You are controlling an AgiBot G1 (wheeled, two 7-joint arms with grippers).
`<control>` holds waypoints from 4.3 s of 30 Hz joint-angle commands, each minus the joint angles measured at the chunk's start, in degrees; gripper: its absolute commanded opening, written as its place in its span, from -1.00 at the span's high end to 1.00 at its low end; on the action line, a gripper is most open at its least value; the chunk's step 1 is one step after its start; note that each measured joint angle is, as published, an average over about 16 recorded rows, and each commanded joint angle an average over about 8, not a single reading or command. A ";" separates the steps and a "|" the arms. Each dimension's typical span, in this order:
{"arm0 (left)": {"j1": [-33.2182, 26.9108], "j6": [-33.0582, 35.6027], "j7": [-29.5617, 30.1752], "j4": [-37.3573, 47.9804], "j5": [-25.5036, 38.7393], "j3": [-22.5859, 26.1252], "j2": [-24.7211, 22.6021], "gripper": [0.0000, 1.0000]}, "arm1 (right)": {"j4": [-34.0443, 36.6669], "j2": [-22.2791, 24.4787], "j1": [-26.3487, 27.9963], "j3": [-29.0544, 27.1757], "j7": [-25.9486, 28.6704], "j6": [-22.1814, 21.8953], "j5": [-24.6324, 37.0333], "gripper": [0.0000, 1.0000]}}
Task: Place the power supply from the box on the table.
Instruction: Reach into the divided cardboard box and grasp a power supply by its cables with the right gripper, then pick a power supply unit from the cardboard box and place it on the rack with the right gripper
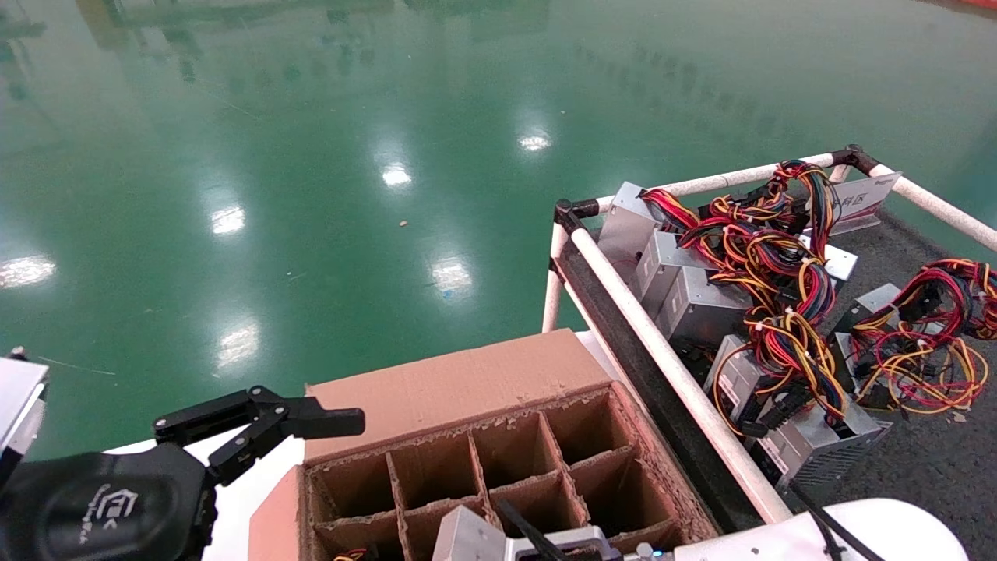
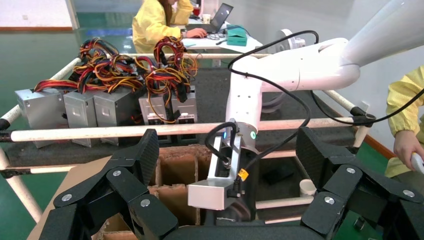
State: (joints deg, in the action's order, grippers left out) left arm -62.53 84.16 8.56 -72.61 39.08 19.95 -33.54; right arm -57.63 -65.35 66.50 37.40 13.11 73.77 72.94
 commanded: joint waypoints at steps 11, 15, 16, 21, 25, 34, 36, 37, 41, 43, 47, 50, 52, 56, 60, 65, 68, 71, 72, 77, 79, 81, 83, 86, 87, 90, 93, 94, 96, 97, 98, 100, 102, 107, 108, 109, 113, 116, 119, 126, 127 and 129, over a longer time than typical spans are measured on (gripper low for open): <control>0.00 0.00 0.00 0.00 -0.01 0.01 0.00 -1.00 | -2.36 1.68 0.13 -1.30 1.29 0.77 -2.14 1.00; 0.00 -0.01 -0.01 0.00 -0.01 0.01 0.00 -1.00 | -4.18 2.61 0.17 -2.06 2.71 0.74 -3.29 1.00; 0.00 -0.01 -0.01 0.00 -0.01 0.01 0.01 -1.00 | -4.66 2.88 0.20 -2.31 3.25 0.70 -3.68 1.00; 0.00 -0.01 -0.01 0.00 -0.01 0.02 0.01 -1.00 | -7.23 4.52 0.79 -3.76 7.83 1.01 -6.66 1.00; -0.01 -0.01 -0.01 0.00 -0.01 0.02 0.01 -1.00 | -10.05 6.35 1.42 -4.99 12.53 1.67 -9.54 1.00; -0.01 -0.01 -0.01 0.00 -0.02 0.03 0.01 -1.00 | -16.69 11.31 1.37 -7.85 21.34 0.47 -14.35 1.00; -0.01 -0.01 -0.01 0.00 -0.02 0.03 0.01 -1.00 | -17.68 12.36 1.45 -8.49 22.44 0.31 -15.17 1.00; -0.01 -0.01 -0.02 0.00 -0.02 0.03 0.01 -1.00 | -18.06 12.86 1.52 -8.82 22.74 0.33 -15.55 1.00; -0.01 -0.01 -0.02 0.00 -0.02 0.03 0.01 -1.00 | -18.76 14.62 1.89 -10.09 23.24 0.88 -17.13 1.00; -0.01 -0.01 -0.02 0.00 -0.02 0.04 0.01 -1.00 | -18.80 15.30 2.08 -10.64 23.23 1.20 -17.80 1.00; -0.01 -0.02 -0.02 0.00 -0.03 0.04 0.01 -1.00 | -18.73 16.51 2.47 -11.61 23.63 1.70 -19.14 1.00; -0.01 -0.02 -0.02 0.00 -0.03 0.04 0.02 -1.00 | -18.73 17.31 2.79 -12.27 24.13 2.09 -20.22 1.00; -0.01 -0.02 -0.02 0.00 -0.03 0.04 0.02 -1.00 | -18.74 17.83 3.00 -12.76 24.39 2.38 -21.01 1.00; -0.01 -0.02 -0.02 0.00 -0.03 0.05 0.02 -1.00 | -18.71 18.86 3.55 -13.89 25.02 2.73 -22.76 1.00; -0.01 -0.02 -0.02 0.00 -0.03 0.05 0.02 -1.00 | -18.47 19.77 4.64 -15.20 26.26 2.54 -24.71 1.00; -0.01 -0.02 -0.03 0.00 -0.04 0.05 0.02 -1.00 | -17.55 21.00 7.26 -17.20 29.37 1.02 -27.39 1.00; -0.01 -0.02 -0.03 0.00 -0.04 0.06 0.02 -1.00 | -16.42 21.74 9.54 -18.37 31.51 -0.23 -28.65 1.00; -0.01 -0.02 -0.03 0.00 -0.04 0.06 0.02 -1.00 | -14.30 22.34 12.39 -19.31 33.31 -1.26 -29.39 1.00; -0.01 -0.02 -0.03 0.00 -0.04 0.06 0.02 -1.00 | -13.36 22.50 13.42 -19.55 33.78 -1.51 -29.49 1.00; -0.02 -0.02 -0.03 0.00 -0.04 0.06 0.02 -1.00 | -6.82 23.26 19.24 -20.32 35.15 -2.03 -29.01 1.00; -0.02 -0.03 -0.03 0.00 -0.04 0.06 0.02 -1.00 | -3.93 23.62 21.58 -20.46 35.25 -1.88 -28.51 1.00; -0.02 -0.03 -0.03 0.00 -0.04 0.07 0.03 -1.00 | -1.09 23.98 23.86 -20.56 35.13 -1.56 -27.95 1.00; -0.02 -0.03 -0.03 0.00 -0.05 0.07 0.03 -1.00 | 1.67 24.39 26.11 -20.64 34.86 -1.14 -27.35 1.00; -0.02 -0.03 -0.03 0.00 -0.05 0.07 0.03 -1.00 | 5.57 24.95 29.24 -20.70 34.27 -0.44 -26.45 1.00; -0.02 -0.03 -0.03 0.00 -0.05 0.07 0.03 -1.00 | 6.77 25.14 30.20 -20.70 34.02 -0.23 -26.14 1.00; -0.02 -0.03 -0.04 0.00 -0.05 0.07 0.03 -1.00 | 10.32 25.81 33.00 -20.70 33.15 0.31 -25.10 1.00; -0.02 -0.03 -0.04 0.00 -0.05 0.08 0.03 -1.00 | 13.59 26.58 35.45 -20.68 31.99 0.68 -23.98 1.00; -0.02 -0.03 -0.04 0.00 -0.05 0.08 0.03 -1.00 | 14.63 26.87 36.21 -20.64 31.63 0.80 -23.59 1.00; -0.02 -0.03 -0.04 0.00 -0.05 0.08 0.03 -1.00 | 16.59 27.49 37.63 -20.57 31.00 1.06 -22.84 1.00; -0.02 -0.03 -0.04 0.00 -0.05 0.08 0.03 -1.00 | 17.52 27.83 38.33 -20.54 30.69 1.22 -22.49 1.00; -0.02 -0.03 -0.04 0.00 -0.05 0.08 0.03 -1.00 | 18.43 28.19 39.00 -20.51 30.43 1.39 -22.17 1.00; -0.02 -0.03 -0.04 0.00 -0.05 0.08 0.03 -1.00 | 20.17 28.95 40.28 -20.48 30.10 1.74 -21.64 1.00; -0.02 -0.03 -0.04 0.00 -0.06 0.08 0.03 -1.00 | 21.84 29.77 41.55 -20.47 29.68 2.04 -21.10 1.00; -0.02 -0.03 -0.04 0.00 -0.06 0.09 0.03 -1.00 | 26.04 31.69 44.63 -20.28 27.93 2.32 -19.38 1.00; -0.02 -0.03 -0.04 0.00 -0.06 0.09 0.03 -1.00 | 26.84 32.01 45.22 -20.19 27.51 2.32 -18.95 1.00; -0.02 -0.04 -0.04 0.00 -0.06 0.09 0.03 -1.00 | 27.66 32.33 45.83 -20.08 27.06 2.32 -18.50 1.00; -0.02 -0.04 -0.05 0.00 -0.06 0.09 0.04 -1.00 | 30.98 33.62 48.16 -19.55 25.44 2.28 -16.69 1.00; -0.02 -0.04 -0.05 0.00 -0.06 0.09 0.04 -1.00 | 33.42 34.61 49.67 -19.03 24.06 2.17 -15.20 1.00; -0.02 -0.04 -0.05 0.00 -0.07 0.10 0.04 -1.00 | 36.00 35.32 50.88 -18.43 22.43 1.43 -13.58 1.00; -0.03 -0.04 -0.05 0.00 -0.07 0.10 0.04 -1.00 | 42.64 34.31 52.69 -17.31 17.50 -3.20 -10.55 1.00; -0.03 -0.04 -0.05 0.00 -0.07 0.10 0.04 -1.00 | 43.60 33.95 52.83 -17.23 16.70 -3.94 -10.30 1.00; -0.03 -0.04 -0.05 0.00 -0.07 0.10 0.04 -1.00 | 45.49 33.19 53.00 -17.13 15.19 -5.43 -9.95 1.00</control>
State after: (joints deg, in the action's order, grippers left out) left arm -62.56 84.12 8.51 -72.61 39.00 20.06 -33.50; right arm -12.24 -32.31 119.22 20.09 28.34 68.29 62.64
